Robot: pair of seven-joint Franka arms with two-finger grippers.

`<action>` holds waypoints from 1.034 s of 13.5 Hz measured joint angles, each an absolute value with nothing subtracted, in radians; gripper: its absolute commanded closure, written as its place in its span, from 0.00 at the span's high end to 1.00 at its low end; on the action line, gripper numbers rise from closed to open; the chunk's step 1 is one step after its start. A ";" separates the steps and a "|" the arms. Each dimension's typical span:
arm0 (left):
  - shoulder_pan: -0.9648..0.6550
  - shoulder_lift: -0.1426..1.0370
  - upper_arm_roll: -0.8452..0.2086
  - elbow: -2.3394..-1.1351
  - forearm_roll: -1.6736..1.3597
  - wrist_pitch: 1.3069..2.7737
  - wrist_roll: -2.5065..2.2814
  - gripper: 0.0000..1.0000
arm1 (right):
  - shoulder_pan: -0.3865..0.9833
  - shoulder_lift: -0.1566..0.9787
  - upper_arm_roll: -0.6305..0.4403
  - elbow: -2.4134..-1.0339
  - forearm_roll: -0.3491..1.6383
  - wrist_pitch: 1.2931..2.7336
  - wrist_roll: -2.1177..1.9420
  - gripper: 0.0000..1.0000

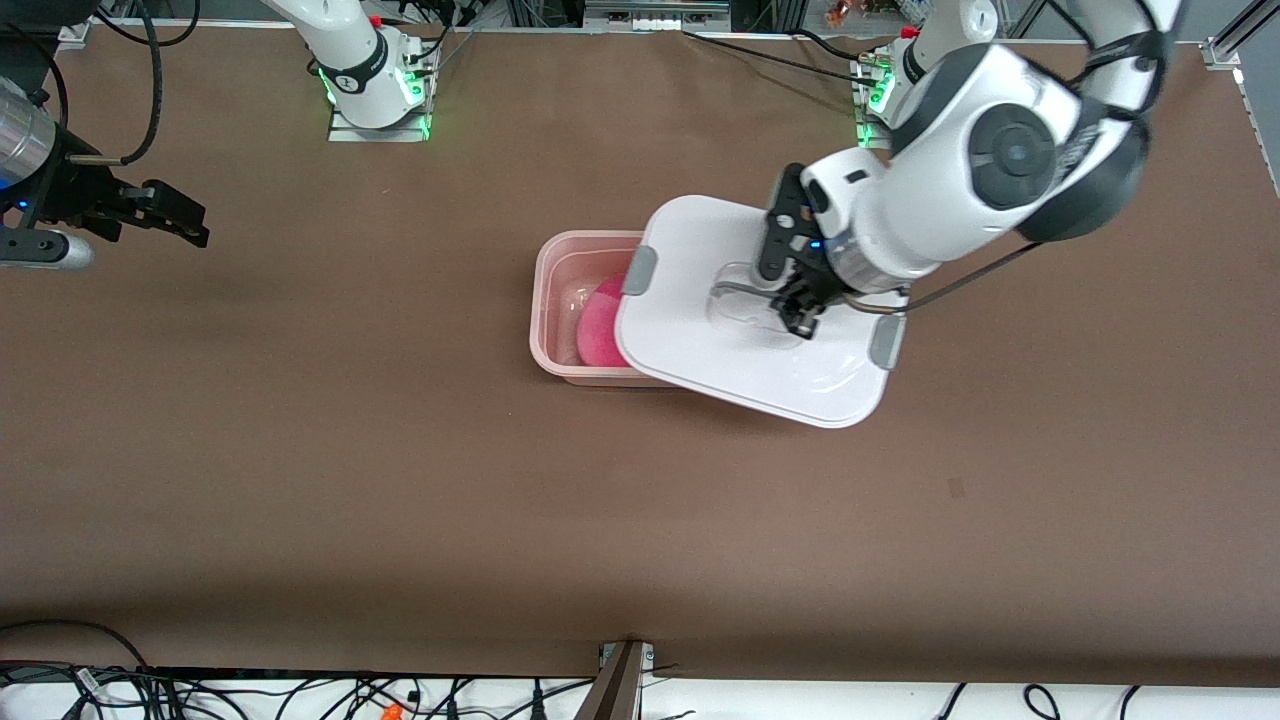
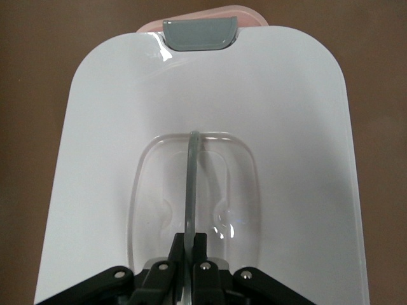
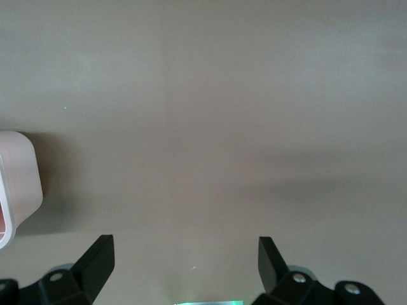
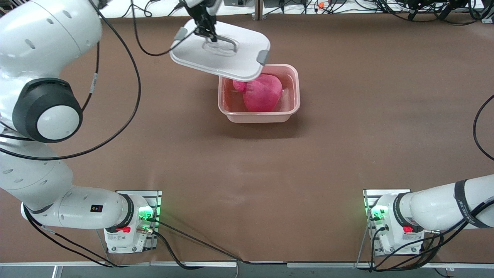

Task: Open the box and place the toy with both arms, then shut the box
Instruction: 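Carry the lid over the box with the left gripper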

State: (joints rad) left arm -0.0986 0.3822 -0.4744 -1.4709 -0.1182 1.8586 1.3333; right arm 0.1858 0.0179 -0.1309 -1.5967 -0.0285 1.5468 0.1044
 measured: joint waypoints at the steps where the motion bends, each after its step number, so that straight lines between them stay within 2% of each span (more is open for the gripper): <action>1: -0.121 0.391 -0.475 -1.495 -0.118 1.894 1.324 0.00 | 0.186 0.019 -0.131 -1.595 -0.028 1.549 0.105 1.00; 4: -0.175 0.410 -0.476 -1.545 -0.120 2.006 1.287 0.00 | 0.186 0.024 -0.132 -1.595 -0.028 1.587 0.105 1.00; 7: -0.260 0.417 -0.478 -1.669 -0.120 2.265 1.153 0.00 | 0.186 0.036 -0.131 -1.595 -0.013 1.596 0.105 1.00; 9: -0.301 0.418 -0.478 -1.755 -0.120 2.382 1.104 0.00 | 0.186 0.037 -0.131 -1.594 0.006 1.598 0.105 1.00; 11: -0.309 0.418 -0.478 -1.806 -0.120 2.414 1.097 0.00 | 0.186 0.037 -0.132 -1.594 0.007 1.598 0.105 1.00; 14: -0.305 0.414 -0.474 -1.820 -0.120 2.418 1.097 0.00 | 0.186 0.037 -0.132 -1.594 0.008 1.598 0.105 1.00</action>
